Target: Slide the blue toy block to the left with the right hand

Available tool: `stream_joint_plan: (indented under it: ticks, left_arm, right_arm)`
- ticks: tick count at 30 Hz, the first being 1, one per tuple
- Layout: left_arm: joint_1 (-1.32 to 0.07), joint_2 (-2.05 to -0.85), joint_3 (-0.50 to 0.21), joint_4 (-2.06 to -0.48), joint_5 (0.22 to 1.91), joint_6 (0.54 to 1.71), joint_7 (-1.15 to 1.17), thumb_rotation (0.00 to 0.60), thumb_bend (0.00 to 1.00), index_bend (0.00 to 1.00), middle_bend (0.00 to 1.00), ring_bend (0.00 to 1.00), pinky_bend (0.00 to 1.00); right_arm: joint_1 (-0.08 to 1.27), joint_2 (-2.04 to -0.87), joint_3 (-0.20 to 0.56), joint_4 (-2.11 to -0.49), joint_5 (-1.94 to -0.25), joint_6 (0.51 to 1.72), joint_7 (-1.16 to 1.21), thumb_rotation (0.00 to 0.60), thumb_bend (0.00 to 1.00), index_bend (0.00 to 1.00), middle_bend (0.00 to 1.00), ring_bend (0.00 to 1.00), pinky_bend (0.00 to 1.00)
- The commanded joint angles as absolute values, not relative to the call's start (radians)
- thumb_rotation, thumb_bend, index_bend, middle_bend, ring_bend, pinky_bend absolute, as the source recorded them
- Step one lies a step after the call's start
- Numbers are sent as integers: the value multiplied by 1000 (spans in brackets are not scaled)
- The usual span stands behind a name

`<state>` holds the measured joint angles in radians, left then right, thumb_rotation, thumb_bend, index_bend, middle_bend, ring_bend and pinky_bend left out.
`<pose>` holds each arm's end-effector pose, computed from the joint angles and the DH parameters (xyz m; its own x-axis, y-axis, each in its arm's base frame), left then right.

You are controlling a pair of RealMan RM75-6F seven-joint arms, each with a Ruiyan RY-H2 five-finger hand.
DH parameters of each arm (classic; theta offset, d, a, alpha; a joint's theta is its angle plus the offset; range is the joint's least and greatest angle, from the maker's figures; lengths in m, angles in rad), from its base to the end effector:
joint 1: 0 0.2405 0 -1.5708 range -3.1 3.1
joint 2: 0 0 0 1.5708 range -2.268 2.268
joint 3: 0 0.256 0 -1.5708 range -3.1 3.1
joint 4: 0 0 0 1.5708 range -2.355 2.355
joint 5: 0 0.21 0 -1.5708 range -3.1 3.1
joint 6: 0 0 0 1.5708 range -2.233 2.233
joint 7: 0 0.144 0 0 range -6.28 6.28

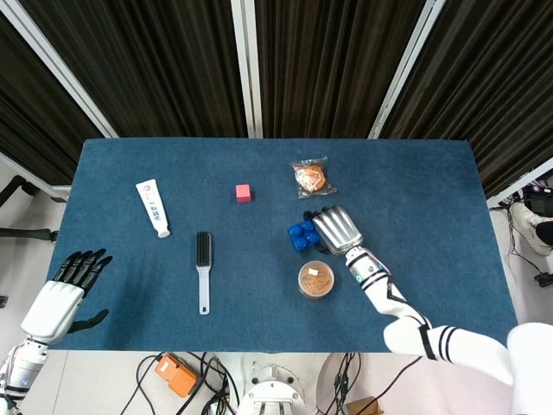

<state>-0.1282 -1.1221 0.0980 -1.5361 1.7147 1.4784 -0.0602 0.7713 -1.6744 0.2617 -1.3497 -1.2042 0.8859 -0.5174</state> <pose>-0.3039 0.1595 0.1327 0.4364 0.1420 0.8885 0.8844 -0.2496 -0.3944 -0.1176 -0.3574 -0.0439 0.5903 -0.1404 0.7949 -0.7406 -0.4859 0.4642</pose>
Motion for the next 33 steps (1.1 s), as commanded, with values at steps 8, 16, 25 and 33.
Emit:
stream_joint_plan:
  ticks: [8,16,25,33]
  left_arm:
    - [-122,-1122,100,-1531,1723,1492,-66,600,162,0,0,0,6]
    - [-123,-1120,99,-1534,1723,1490,-67,600,162,0,0,0,5]
    - [-122,-1119,101,-1523,1739,1504,-76,600,162,0,0,0,6]
    - [-122,-1137,105,-1508,1771,1523,-73,600,162,0,0,0,6]
  right_arm:
    - [809,-1681,225,-1348,-1053,831,-624,600,414,33,281,288,442]
    - [748,-1541,170,-1538,-1072,936,-638,600,414,0,0,0,245]
    - [260,-1246,-202,-1712,-1512,1591,-560,600,414,0,0,0,0]
    - [67,-1231,-216,-1489,-1560,1784,-200,600,413,0,0,0,0]
